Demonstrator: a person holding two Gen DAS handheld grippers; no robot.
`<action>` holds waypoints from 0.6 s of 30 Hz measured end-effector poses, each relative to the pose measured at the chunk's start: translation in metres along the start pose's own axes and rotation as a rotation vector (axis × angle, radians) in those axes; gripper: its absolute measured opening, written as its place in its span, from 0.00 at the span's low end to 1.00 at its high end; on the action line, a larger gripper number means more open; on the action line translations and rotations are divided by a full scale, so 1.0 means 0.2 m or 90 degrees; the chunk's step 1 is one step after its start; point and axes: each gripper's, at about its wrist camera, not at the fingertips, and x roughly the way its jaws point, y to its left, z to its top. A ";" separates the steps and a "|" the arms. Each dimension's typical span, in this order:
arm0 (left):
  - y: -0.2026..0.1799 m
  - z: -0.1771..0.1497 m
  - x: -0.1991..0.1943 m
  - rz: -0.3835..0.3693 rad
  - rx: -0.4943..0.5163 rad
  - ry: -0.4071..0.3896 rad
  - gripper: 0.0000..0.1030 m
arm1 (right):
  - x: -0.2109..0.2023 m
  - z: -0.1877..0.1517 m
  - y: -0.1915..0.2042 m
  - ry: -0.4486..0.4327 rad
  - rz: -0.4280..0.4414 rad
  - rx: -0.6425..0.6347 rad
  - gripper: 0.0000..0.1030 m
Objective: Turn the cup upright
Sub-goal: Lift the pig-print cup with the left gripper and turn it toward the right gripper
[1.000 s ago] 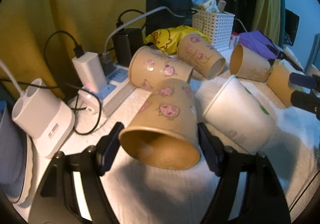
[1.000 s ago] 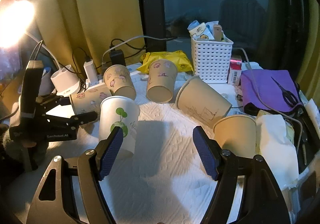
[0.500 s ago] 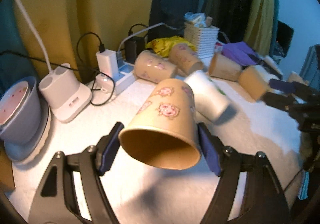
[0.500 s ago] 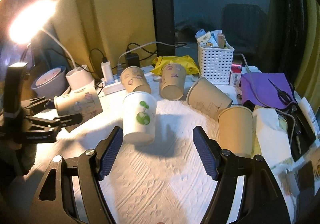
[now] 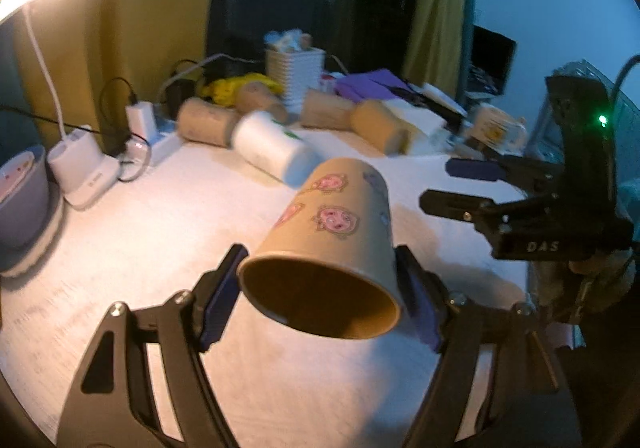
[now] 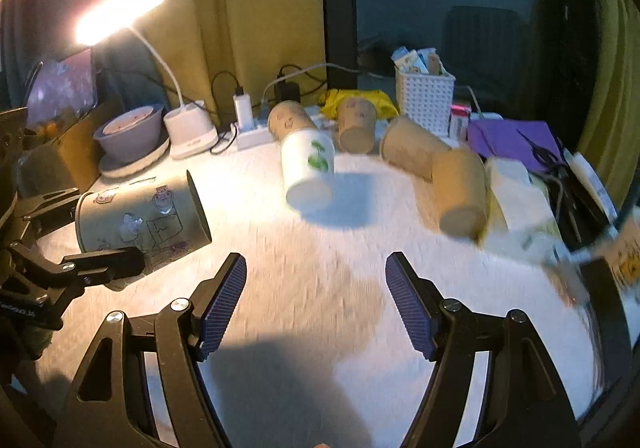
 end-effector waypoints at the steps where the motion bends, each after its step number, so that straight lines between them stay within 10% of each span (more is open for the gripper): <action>1: -0.03 -0.02 0.00 -0.006 0.002 0.003 0.72 | -0.02 -0.04 0.00 0.003 -0.002 0.005 0.72; 18: -0.38 -0.26 0.08 -0.063 0.079 0.054 0.73 | -0.18 -0.40 -0.08 0.022 0.001 0.031 0.72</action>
